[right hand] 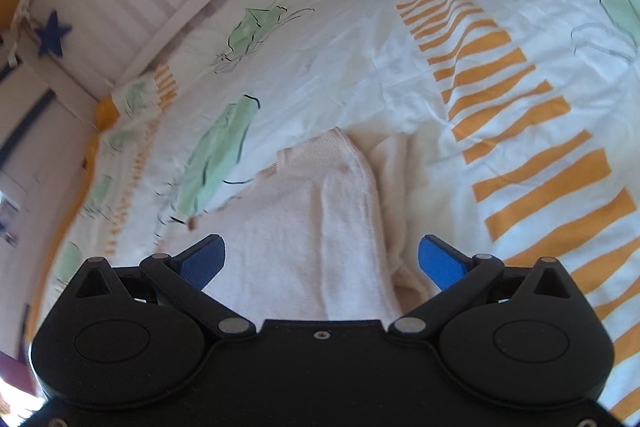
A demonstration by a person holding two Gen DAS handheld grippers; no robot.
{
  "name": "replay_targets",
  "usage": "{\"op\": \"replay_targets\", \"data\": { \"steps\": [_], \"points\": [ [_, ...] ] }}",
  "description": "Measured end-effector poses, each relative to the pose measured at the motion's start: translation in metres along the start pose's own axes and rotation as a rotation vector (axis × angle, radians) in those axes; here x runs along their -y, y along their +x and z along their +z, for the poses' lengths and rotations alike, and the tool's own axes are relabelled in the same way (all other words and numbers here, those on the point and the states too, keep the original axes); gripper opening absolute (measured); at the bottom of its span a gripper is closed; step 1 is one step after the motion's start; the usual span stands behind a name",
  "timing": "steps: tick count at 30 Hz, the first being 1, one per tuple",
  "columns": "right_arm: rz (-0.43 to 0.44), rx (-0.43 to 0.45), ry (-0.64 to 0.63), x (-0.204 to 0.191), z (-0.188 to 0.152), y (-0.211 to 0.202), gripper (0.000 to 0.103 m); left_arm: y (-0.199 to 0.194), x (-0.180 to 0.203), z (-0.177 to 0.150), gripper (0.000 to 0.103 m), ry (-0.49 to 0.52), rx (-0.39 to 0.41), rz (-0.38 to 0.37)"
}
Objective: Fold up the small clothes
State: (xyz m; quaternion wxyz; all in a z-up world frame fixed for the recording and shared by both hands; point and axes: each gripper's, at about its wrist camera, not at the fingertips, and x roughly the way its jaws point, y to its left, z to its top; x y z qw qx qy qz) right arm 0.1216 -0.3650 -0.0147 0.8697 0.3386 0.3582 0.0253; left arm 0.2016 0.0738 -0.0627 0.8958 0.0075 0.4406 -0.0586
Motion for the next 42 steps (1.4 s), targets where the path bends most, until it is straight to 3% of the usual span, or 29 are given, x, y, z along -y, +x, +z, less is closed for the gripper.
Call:
{"op": "replay_targets", "data": {
  "steps": [2,4,9,13,20,22,24,32,37,42],
  "points": [
    [0.008,0.014,0.027,0.004,0.004,-0.004,0.103,-0.009,0.005,0.007,0.102,-0.073,-0.040,0.036],
    [0.008,0.031,0.050,0.007,0.008,-0.006,0.103,-0.022,0.014,0.013,0.102,-0.110,-0.018,0.014],
    [0.006,0.054,0.085,0.011,0.014,-0.008,0.103,-0.040,0.067,0.035,0.102,0.053,0.096,0.005],
    [0.008,0.048,0.048,0.004,0.012,-0.008,0.103,-0.017,0.105,0.061,0.102,0.095,0.080,-0.049],
    [0.015,0.044,0.031,0.000,0.012,-0.008,0.103,0.042,0.157,0.079,0.102,0.212,0.003,0.026],
    [0.020,0.048,0.028,-0.001,0.013,-0.010,0.103,0.061,0.161,0.074,0.103,0.225,-0.042,0.042],
    [0.025,0.057,0.020,-0.004,0.014,-0.011,0.103,0.068,0.157,0.071,0.103,0.190,-0.030,0.025],
    [0.026,0.063,0.038,0.001,0.015,-0.013,0.103,0.052,0.153,0.078,0.101,0.179,-0.048,0.014],
    [0.034,0.067,0.121,0.016,0.019,-0.016,0.103,0.020,0.156,0.053,0.101,0.207,-0.031,-0.055],
    [0.021,0.060,0.155,0.026,0.019,-0.012,0.103,0.018,0.149,0.019,0.103,0.175,-0.058,-0.080]
  ]
}}
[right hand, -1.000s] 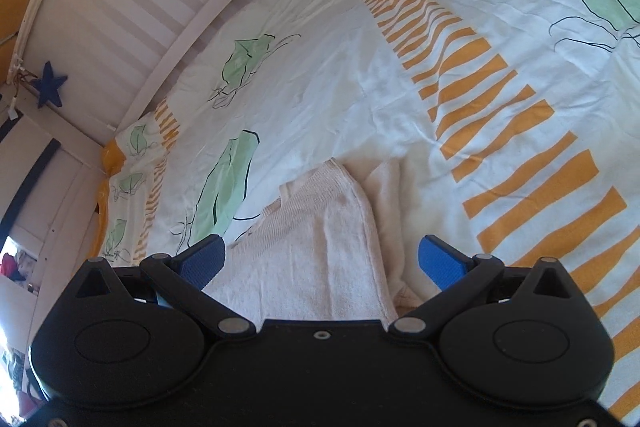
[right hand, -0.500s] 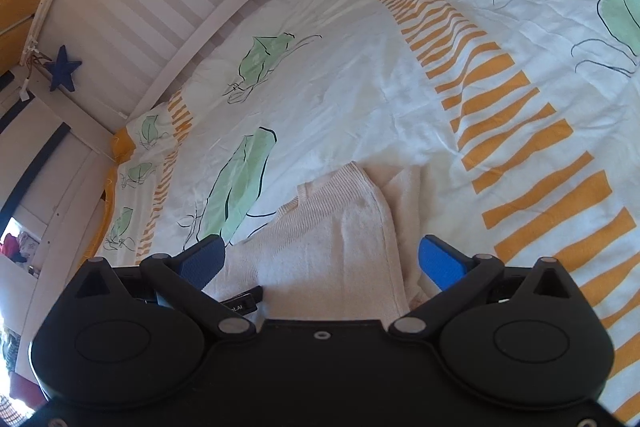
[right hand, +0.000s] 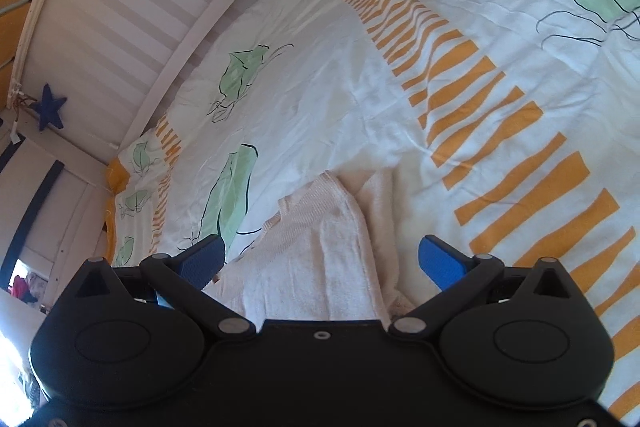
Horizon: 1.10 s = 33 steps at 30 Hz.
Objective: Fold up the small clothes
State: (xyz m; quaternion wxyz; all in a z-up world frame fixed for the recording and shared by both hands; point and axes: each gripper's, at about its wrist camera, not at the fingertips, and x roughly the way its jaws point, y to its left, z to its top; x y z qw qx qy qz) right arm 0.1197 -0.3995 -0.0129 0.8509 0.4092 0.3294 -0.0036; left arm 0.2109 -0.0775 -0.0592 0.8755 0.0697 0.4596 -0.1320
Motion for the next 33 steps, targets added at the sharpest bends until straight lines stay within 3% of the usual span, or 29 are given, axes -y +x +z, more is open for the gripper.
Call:
{"op": "replay_targets", "data": {
  "steps": [4,8,11,16,20,28,31,33],
  "points": [
    [-0.023,-0.030,0.012,0.006,-0.002,0.008,0.103,-0.004,0.001,-0.005,0.103,0.017,0.020,0.005],
    [-0.028,-0.078,0.022,0.011,-0.006,0.020,0.103,-0.005,0.004,-0.005,0.103,0.073,-0.047,-0.003],
    [-0.032,-0.116,0.024,0.014,-0.012,0.030,0.103,-0.004,-0.003,-0.007,0.103,0.055,-0.076,-0.040],
    [-0.056,-0.165,0.047,0.027,-0.022,0.046,0.103,-0.007,-0.013,-0.014,0.103,0.077,-0.058,-0.104],
    [-0.029,-0.151,0.066,0.037,-0.025,0.048,0.103,-0.015,-0.021,-0.016,0.101,0.104,-0.081,-0.144],
    [0.005,-0.142,-0.064,0.032,-0.029,0.052,0.103,-0.039,-0.077,-0.003,0.100,-0.085,0.031,-0.095],
    [0.020,-0.158,-0.097,0.026,-0.026,0.059,0.103,-0.036,-0.098,0.009,0.100,-0.174,0.016,-0.064],
    [0.037,-0.177,-0.128,0.022,-0.022,0.065,0.103,-0.037,-0.109,0.017,0.100,-0.232,0.006,-0.102]
  ]
}}
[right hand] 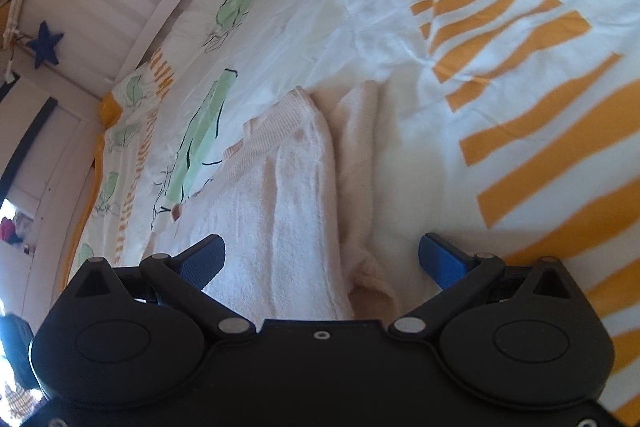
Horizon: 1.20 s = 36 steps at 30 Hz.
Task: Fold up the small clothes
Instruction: 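Grasp the folded sweater edge with the right tool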
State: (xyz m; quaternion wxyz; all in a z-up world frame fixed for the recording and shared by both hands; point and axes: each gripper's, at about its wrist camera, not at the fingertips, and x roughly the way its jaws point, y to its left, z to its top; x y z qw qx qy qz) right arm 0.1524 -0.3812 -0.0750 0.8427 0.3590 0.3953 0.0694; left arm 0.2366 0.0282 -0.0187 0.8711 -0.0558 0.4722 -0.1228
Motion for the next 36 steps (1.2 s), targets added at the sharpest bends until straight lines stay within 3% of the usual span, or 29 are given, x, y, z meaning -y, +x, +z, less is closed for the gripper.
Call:
{"op": "replay_targets", "data": {
  "steps": [2,6,10,20,22,23,25,27,30,36],
  "points": [
    [0.022,-0.022,-0.049,-0.005,0.005,0.009,0.103,-0.007,-0.005,0.009,0.100,-0.024,0.017,-0.030],
    [0.054,-0.046,-0.122,-0.012,0.012,0.024,0.103,-0.018,-0.006,0.019,0.100,-0.004,0.076,-0.005],
    [0.077,-0.068,-0.120,-0.014,0.018,0.031,0.103,-0.021,-0.016,0.024,0.100,-0.041,0.071,-0.006],
    [0.060,-0.143,-0.195,-0.030,0.018,0.037,0.101,-0.018,-0.025,0.034,0.100,-0.020,0.046,-0.012],
    [0.036,-0.154,-0.217,-0.036,0.016,0.038,0.076,-0.011,-0.034,0.031,0.100,-0.064,0.031,-0.012],
    [0.011,-0.154,-0.235,-0.039,0.016,0.039,0.069,-0.007,-0.037,0.030,0.100,-0.085,0.012,-0.012],
    [-0.009,-0.150,-0.241,-0.042,0.016,0.036,0.041,-0.005,-0.045,0.031,0.100,-0.096,0.003,-0.025],
    [-0.002,-0.134,-0.222,-0.043,0.018,0.031,0.032,-0.007,-0.051,0.034,0.099,-0.100,0.021,0.007],
    [-0.009,-0.106,-0.240,-0.057,0.017,0.022,0.029,-0.011,-0.060,0.040,0.099,-0.114,0.041,0.023],
    [0.059,-0.091,-0.283,-0.113,0.014,0.018,0.028,-0.018,-0.070,0.048,0.099,-0.113,0.066,0.043]
  ]
}}
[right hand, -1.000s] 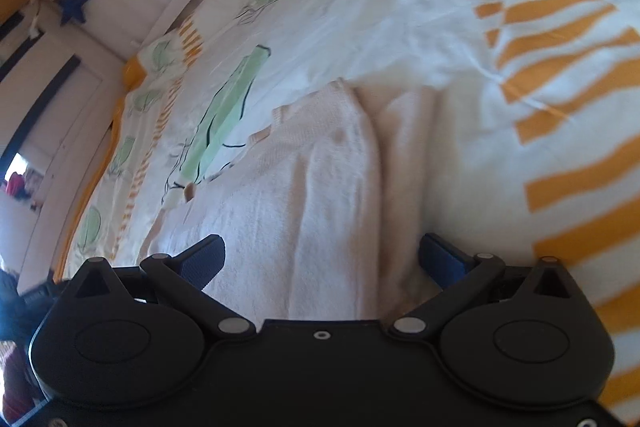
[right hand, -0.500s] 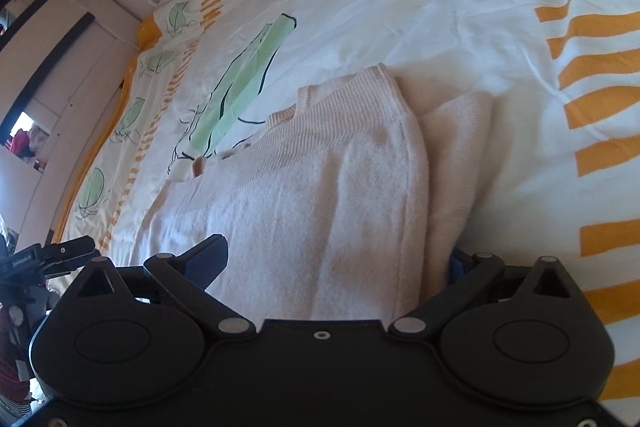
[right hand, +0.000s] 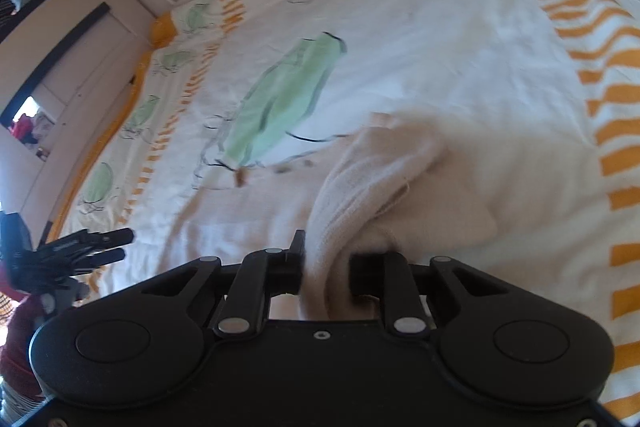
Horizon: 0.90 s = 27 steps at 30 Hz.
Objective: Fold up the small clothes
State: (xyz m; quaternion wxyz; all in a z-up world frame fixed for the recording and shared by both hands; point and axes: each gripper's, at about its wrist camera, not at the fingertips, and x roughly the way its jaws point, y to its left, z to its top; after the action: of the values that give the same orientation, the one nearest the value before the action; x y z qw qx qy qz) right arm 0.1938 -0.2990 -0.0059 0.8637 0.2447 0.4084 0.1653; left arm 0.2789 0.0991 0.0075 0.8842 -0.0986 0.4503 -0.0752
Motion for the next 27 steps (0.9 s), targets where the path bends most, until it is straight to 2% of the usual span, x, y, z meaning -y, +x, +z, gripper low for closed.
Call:
{"op": "replay_targets", "data": {
  "steps": [7,13,20,27],
  "points": [
    [0.058,-0.009,0.004,-0.061,0.008,0.033,0.028,-0.007,-0.013,0.008,0.099,-0.030,0.013,-0.023],
    [0.086,-0.035,0.008,-0.099,-0.002,0.079,0.028,-0.019,-0.034,0.020,0.099,-0.086,0.049,-0.021],
    [0.008,-0.050,-0.045,-0.132,-0.028,0.119,0.028,-0.028,-0.054,0.025,0.099,-0.130,0.071,-0.020],
    [-0.089,-0.040,-0.165,-0.165,-0.042,0.141,0.029,-0.025,-0.060,0.023,0.099,-0.132,0.055,-0.023]
  ]
}}
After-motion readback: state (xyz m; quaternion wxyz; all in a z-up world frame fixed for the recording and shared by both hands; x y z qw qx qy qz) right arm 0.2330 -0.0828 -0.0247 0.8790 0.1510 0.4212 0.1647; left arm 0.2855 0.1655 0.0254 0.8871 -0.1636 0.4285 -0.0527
